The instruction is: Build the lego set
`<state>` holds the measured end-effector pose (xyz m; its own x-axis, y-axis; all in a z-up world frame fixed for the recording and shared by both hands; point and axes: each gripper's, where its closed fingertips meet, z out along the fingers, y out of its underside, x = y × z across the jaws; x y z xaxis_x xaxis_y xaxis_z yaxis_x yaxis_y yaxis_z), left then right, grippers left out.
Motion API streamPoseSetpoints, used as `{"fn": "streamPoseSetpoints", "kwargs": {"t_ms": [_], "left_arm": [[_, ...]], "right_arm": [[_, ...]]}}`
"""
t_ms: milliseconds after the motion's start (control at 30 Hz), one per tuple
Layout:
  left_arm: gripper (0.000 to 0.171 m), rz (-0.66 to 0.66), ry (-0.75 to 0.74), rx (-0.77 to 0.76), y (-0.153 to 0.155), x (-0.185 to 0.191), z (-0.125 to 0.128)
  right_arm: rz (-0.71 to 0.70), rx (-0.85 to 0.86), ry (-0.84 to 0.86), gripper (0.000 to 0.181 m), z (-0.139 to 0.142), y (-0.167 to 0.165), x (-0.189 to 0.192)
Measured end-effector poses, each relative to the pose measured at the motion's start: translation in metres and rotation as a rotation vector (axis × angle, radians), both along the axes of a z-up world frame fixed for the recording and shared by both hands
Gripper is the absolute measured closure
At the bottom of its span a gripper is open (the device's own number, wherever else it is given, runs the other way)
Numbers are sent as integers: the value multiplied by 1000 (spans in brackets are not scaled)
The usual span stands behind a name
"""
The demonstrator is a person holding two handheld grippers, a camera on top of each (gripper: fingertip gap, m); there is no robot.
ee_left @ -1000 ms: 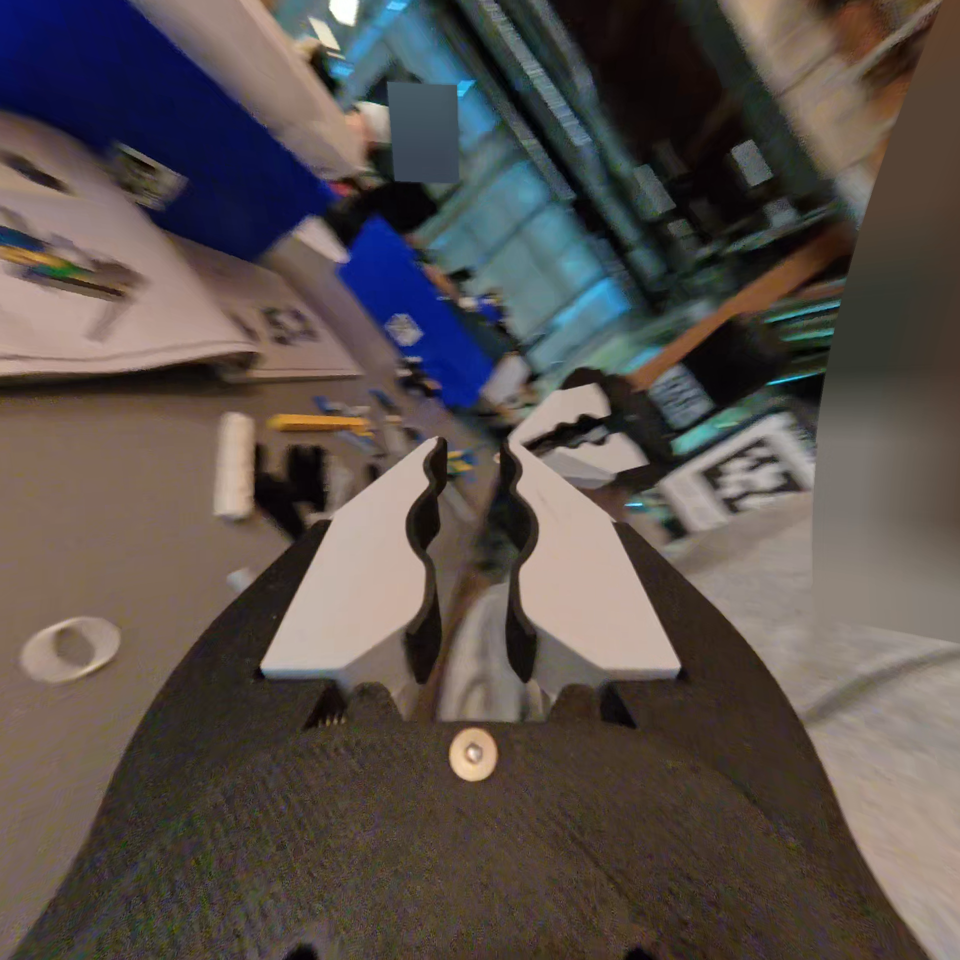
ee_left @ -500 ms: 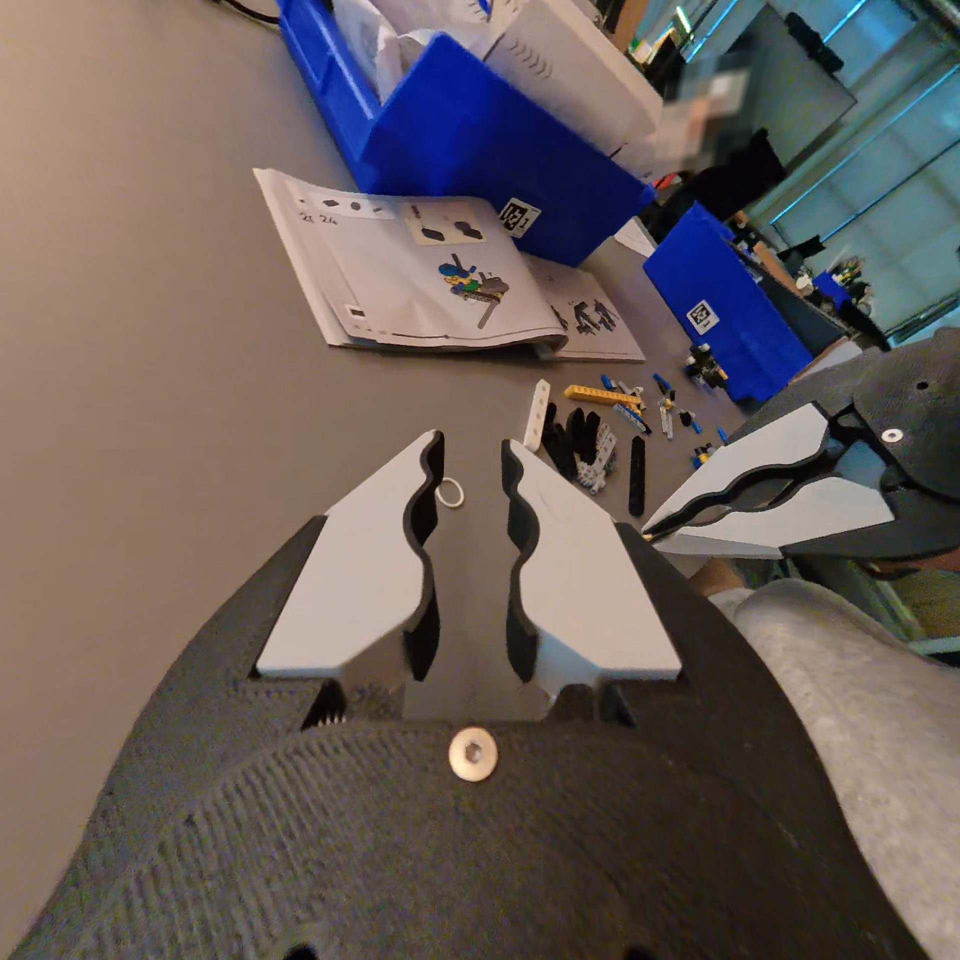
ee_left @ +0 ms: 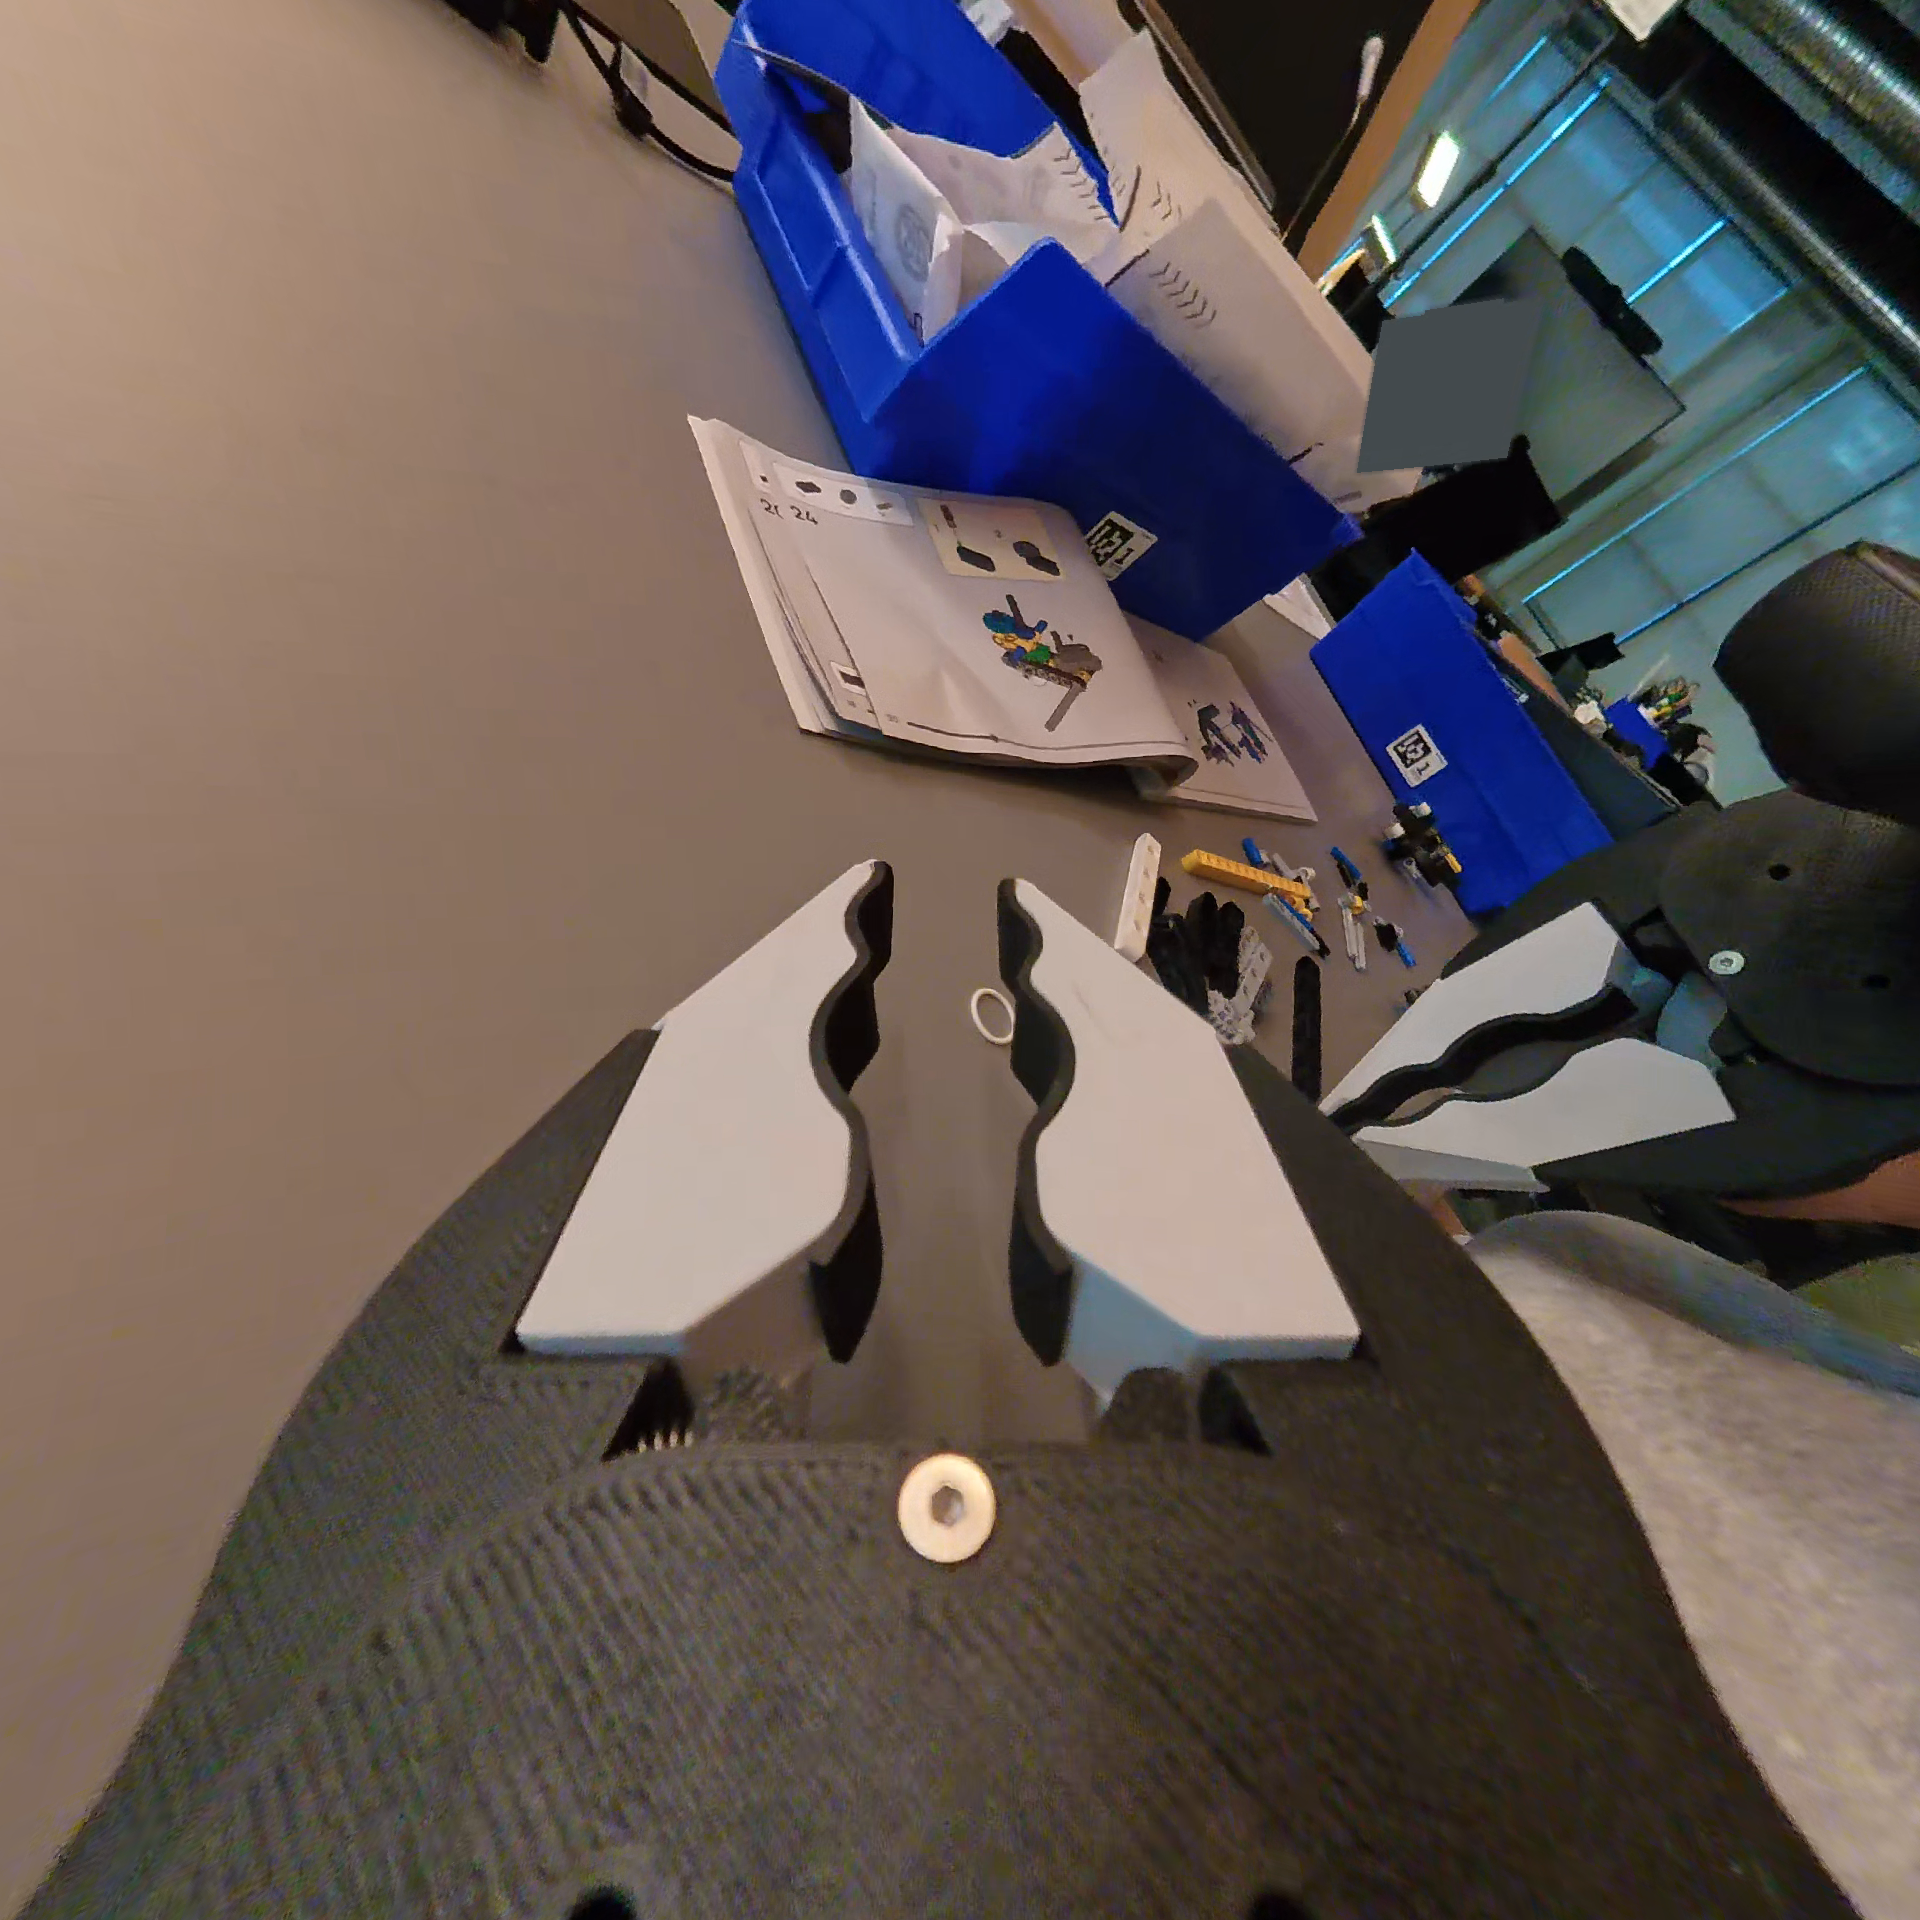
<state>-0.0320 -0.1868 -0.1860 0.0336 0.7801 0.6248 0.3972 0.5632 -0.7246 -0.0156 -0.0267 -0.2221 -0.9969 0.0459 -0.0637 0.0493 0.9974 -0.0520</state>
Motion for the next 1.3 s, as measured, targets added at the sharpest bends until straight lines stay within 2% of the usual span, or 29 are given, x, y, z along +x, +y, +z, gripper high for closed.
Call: {"fn": "streamPoseSetpoints", "kwargs": {"t_ms": [1300], "left_arm": [[155, 4, 13, 31, -3, 1, 0]], "right_arm": [[59, 207, 41, 179, -4, 1, 0]]}}
